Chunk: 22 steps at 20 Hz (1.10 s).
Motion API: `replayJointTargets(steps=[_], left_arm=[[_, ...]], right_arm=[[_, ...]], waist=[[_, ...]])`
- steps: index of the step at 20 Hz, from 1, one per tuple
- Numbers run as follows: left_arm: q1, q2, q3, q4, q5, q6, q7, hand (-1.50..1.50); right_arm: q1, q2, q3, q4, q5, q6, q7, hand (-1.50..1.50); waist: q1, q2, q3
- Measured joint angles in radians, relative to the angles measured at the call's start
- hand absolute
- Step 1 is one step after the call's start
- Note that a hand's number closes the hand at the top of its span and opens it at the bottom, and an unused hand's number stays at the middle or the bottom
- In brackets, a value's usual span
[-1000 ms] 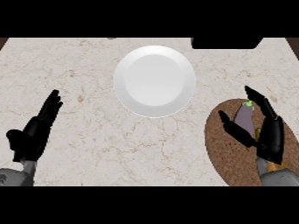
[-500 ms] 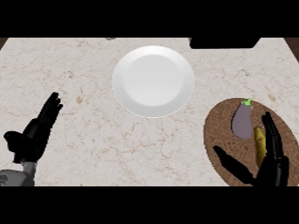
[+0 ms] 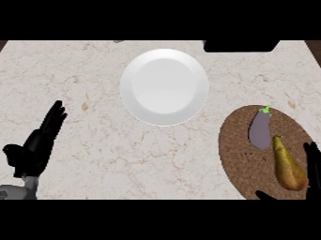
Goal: Pick the pear from the placemat and place it in the plate
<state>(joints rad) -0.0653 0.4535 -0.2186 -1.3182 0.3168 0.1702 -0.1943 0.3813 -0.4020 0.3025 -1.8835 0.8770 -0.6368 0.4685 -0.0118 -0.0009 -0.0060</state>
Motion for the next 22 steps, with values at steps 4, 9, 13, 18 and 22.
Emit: replayJointTargets(steps=[4,9,13,18,22], left_arm=[[-0.001,0.001,0.007,0.007,-0.005,-0.014,0.0,0.0],[-0.017,-0.019,0.021,0.016,-0.017,-0.025,0.011,0.0],[-0.015,-0.033,0.029,0.008,-0.04,-0.034,0.022,0.0],[-0.016,-0.053,0.051,0.017,-0.057,-0.051,0.022,0.0],[-0.015,-0.063,0.083,0.024,-0.079,-0.079,0.021,0.0]], right_arm=[[-0.002,-0.007,0.01,-0.125,0.077,0.21,0.202,-1.5],[-0.04,0.016,0.01,-0.194,0.114,0.404,0.37,-1.5],[-0.098,0.031,-0.018,-0.203,0.11,0.53,0.45,-1.5],[-0.109,0.036,-0.049,-0.169,0.1,0.613,0.473,-1.5],[-0.157,0.071,-0.074,-0.092,0.099,0.641,0.458,-1.5]], waist=[[0.006,0.001,0.002],[0.009,0.001,0.004],[0.012,0.001,0.005],[0.011,0.001,0.006],[0.011,0.001,0.006]])
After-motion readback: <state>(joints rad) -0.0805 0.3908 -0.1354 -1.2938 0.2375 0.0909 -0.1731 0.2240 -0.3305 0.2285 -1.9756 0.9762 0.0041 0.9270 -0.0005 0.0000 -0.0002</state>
